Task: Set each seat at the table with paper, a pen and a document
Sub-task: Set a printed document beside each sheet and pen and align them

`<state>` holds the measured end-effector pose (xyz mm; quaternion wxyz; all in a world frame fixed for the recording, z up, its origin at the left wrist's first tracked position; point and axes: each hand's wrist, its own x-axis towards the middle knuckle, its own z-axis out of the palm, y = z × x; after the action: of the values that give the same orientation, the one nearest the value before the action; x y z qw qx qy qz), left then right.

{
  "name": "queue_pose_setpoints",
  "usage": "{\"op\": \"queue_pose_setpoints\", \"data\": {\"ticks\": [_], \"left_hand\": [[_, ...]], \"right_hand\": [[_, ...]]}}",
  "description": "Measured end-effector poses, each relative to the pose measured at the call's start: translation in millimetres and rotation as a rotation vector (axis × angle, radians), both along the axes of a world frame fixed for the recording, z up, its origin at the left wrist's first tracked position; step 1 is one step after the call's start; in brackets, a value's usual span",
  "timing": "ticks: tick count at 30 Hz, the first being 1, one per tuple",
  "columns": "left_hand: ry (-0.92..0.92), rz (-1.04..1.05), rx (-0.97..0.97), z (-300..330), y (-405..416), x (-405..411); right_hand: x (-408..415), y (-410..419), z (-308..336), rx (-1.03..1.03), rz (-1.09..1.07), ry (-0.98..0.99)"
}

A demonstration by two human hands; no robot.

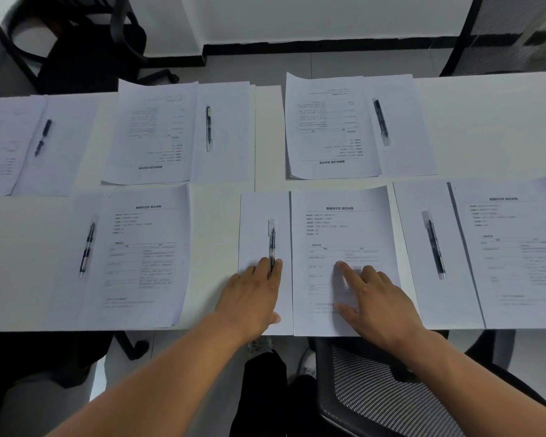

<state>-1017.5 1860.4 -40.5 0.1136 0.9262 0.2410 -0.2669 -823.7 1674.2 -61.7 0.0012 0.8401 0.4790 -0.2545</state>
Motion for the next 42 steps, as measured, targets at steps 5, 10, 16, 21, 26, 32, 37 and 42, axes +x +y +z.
{"op": "queue_pose_setpoints", "data": {"ticks": [5, 10, 16, 21, 26, 32, 37, 42], "left_hand": [[-0.010, 0.003, -0.005, -1.1, 0.6, -1.5], [-0.012, 0.006, -0.007, -1.1, 0.8, -2.2], [-0.029, 0.009, -0.017, 4.7, -0.8, -3.0], [-0.056, 0.028, 0.007, 20.9, 4.3, -2.6], [-0.115, 0.059, 0.041, 48.9, 9.1, 0.6], [-0.191, 0.092, 0.105, 89.9, 14.1, 5.2], [-0.234, 0.144, 0.127, 125.4, 11.5, 0.9], [-0.263, 0.187, 0.178, 158.7, 4.9, -17.1]], "right_hand": [[-0.2, 0.7, 0.5, 0.002, 0.006, 0.000], [-0.5, 1.8, 2.4, -0.003, 0.006, -0.005], [-2.8, 6.5, 9.7, -0.022, 0.049, -0.067], [-7.2, 10.3, 25.2, -0.043, 0.038, -0.069], [-12.4, 18.1, 52.6, -0.049, 0.051, -0.093], [-15.4, 33.8, 97.9, 0.050, 0.050, -0.137], [-17.0, 41.3, 133.4, 0.119, 0.058, -0.171], [-27.9, 48.8, 168.7, 0.218, 0.085, -0.210]]}}
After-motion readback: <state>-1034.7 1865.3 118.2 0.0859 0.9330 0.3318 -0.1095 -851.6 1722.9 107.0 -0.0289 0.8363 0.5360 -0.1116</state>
